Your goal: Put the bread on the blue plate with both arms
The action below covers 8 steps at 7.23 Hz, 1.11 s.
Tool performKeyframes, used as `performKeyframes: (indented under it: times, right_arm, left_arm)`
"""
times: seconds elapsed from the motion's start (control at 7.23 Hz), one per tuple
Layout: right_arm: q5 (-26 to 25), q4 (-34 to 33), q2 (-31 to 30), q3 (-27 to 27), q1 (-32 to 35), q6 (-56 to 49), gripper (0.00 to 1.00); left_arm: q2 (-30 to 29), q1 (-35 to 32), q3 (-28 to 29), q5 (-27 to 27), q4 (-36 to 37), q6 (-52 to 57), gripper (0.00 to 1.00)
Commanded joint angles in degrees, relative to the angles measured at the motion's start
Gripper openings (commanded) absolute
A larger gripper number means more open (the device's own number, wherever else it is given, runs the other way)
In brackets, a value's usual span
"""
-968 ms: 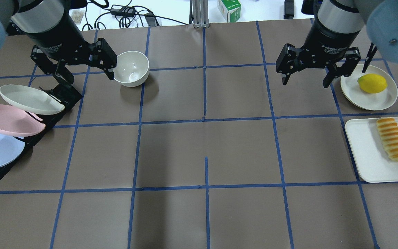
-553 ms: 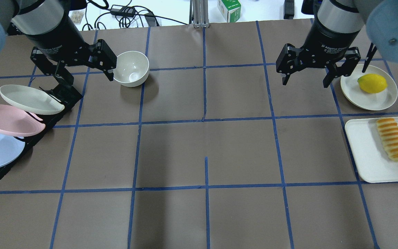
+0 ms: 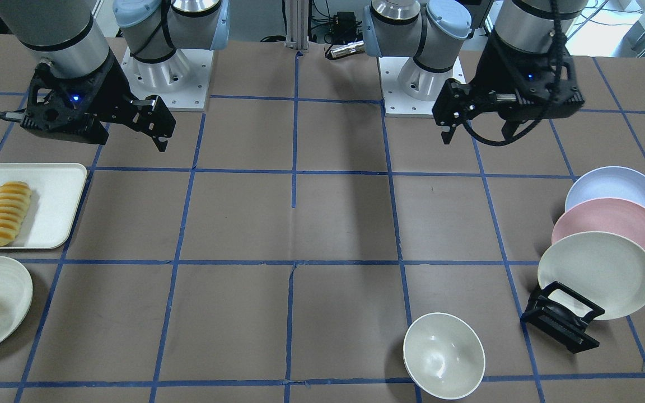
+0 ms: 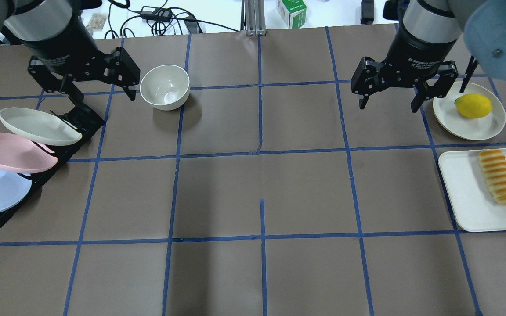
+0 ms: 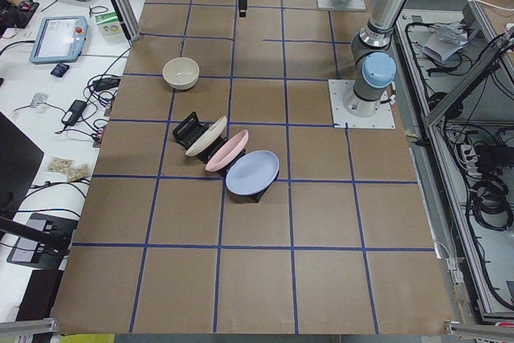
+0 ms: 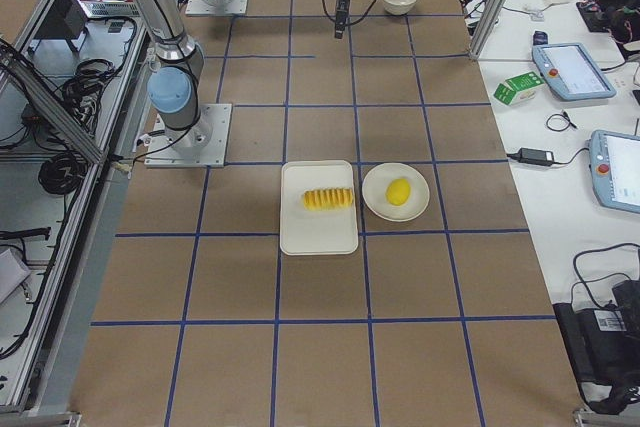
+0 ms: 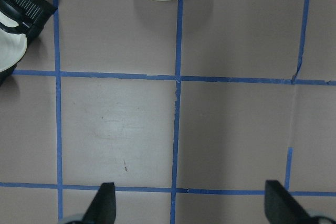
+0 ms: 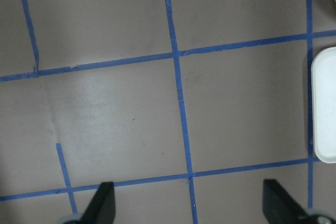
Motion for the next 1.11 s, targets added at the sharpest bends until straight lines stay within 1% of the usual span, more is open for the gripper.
performKeyframes:
  times: [0.0,0.14,0.28,0.41,0.55,0.69,0.83,0.97]
  right_arm:
    - [0.2,0.0,0.1,0.1,-0.5,0.1,1.0]
    - [0.2,0.0,0.4,0.2,-1.8,-0.1,1.0]
    - [-0.7,-0.3,0.5,0.3,-3.5,-0.3,1.0]
    - [-0.9,0.3,0.5,0.4,-7.0,-1.3,1.0]
    - [-0.6,0.5,0.5,0.3,-12.2,-9.5,1.0]
    - [-1.3,0.2,0.9,0.5,-16.4,-15.4,1.0]
    - [-3.7,-0.3,2.1,1.9,-20.5,-18.9,1.0]
    - [-3.9,-1.3,2.2,3.0,-23.6,-24.0,1.0]
  left_arm:
    - [-1.2,10.5,-0.9,2.9,0.1,0.8,1.0]
    - [-1.0,16.9,-1.0,3.1,0.3,6.9,1.0]
    - [-1.4,25.2,-1.4,3.2,1.7,9.6,1.0]
    - [-2.6,34.8,-3.2,2.9,4.5,12.3,1.0]
    - [-3.5,41.8,-6.7,2.7,10.1,15.1,1.0]
    - [-4.1,45.2,-10.5,3.0,17.8,19.5,1.0]
    - [-5.7,48.4,-14.1,3.2,26.7,20.4,1.0]
    - [-8.9,52.3,-16.4,2.6,30.6,20.3,1.0]
